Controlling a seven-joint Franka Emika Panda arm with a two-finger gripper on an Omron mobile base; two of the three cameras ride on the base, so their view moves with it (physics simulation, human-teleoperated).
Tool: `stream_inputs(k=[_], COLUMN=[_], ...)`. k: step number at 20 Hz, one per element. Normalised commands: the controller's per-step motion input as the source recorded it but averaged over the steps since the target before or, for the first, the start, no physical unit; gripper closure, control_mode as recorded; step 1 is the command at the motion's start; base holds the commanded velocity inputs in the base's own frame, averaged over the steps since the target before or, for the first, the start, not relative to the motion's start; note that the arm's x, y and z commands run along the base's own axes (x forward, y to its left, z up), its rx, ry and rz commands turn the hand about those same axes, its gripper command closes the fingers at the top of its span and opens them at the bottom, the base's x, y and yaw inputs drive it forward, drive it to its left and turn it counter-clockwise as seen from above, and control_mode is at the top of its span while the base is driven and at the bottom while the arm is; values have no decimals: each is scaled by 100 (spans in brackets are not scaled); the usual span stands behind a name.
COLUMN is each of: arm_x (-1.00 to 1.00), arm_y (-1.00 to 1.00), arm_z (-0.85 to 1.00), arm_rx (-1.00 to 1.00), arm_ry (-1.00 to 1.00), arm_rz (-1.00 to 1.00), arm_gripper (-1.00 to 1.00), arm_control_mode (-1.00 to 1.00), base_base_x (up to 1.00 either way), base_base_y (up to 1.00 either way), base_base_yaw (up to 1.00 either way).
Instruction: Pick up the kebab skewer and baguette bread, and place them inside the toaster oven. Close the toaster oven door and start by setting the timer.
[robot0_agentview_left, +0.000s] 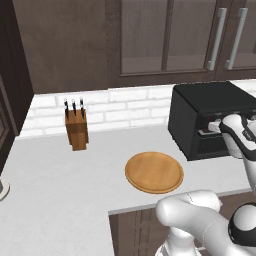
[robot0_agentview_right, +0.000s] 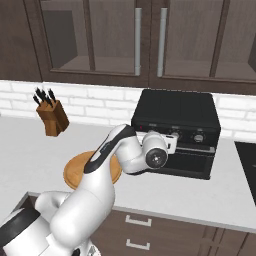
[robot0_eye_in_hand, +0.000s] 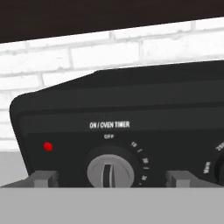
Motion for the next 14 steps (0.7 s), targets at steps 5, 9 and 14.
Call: stream_inputs(k=[5, 9, 14], arm_x=[0, 0, 0], arm_y=[0, 0, 0], arm_z=[0, 0, 0], arm_rx=[0, 0, 0], arm_ry=[0, 0, 0], arm_rz=[0, 0, 0], arm_gripper=[100, 100, 100], arm_control_mode=[-100, -100, -100], base_base_x=[0, 0, 0], base_base_y=[0, 0, 0], base_base_yaw=[0, 0, 0])
